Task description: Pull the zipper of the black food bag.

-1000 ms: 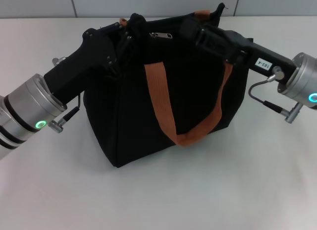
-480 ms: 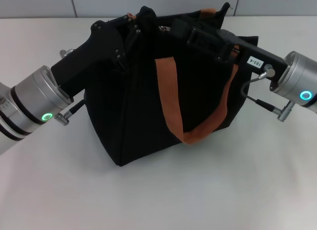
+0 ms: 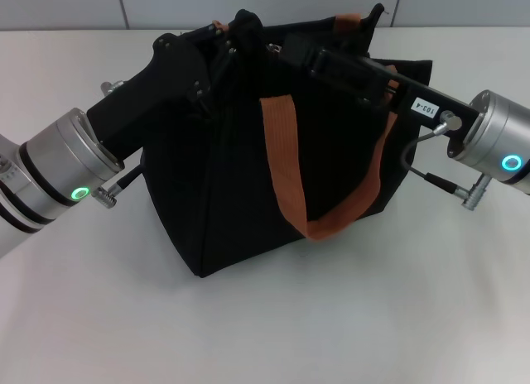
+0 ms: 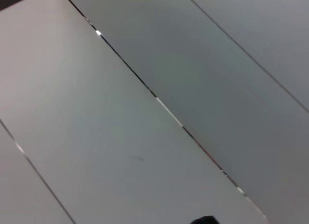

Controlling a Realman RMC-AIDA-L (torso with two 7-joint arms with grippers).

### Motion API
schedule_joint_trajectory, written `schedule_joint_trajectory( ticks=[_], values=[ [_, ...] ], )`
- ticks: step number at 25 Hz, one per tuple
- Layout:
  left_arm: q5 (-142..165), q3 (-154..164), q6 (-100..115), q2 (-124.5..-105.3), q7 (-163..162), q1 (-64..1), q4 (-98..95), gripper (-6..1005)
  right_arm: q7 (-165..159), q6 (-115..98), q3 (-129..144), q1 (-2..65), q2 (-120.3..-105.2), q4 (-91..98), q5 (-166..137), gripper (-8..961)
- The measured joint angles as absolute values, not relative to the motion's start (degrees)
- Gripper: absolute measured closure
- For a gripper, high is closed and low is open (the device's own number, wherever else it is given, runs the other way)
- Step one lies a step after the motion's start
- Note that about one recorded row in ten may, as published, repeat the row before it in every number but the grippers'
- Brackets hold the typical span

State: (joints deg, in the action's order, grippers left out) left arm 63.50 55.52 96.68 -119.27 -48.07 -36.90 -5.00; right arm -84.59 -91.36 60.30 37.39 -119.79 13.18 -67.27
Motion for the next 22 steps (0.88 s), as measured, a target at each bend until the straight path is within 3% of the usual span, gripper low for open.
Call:
schedule_joint_trajectory(
  ticks=[22],
  values=[
    [63.13,55.47,96.06,-119.27,-48.08,-37.24,-5.01,973,-99.46,-93.9,61.89,37.54,-119.26,13.85,-68.82,200]
  ],
)
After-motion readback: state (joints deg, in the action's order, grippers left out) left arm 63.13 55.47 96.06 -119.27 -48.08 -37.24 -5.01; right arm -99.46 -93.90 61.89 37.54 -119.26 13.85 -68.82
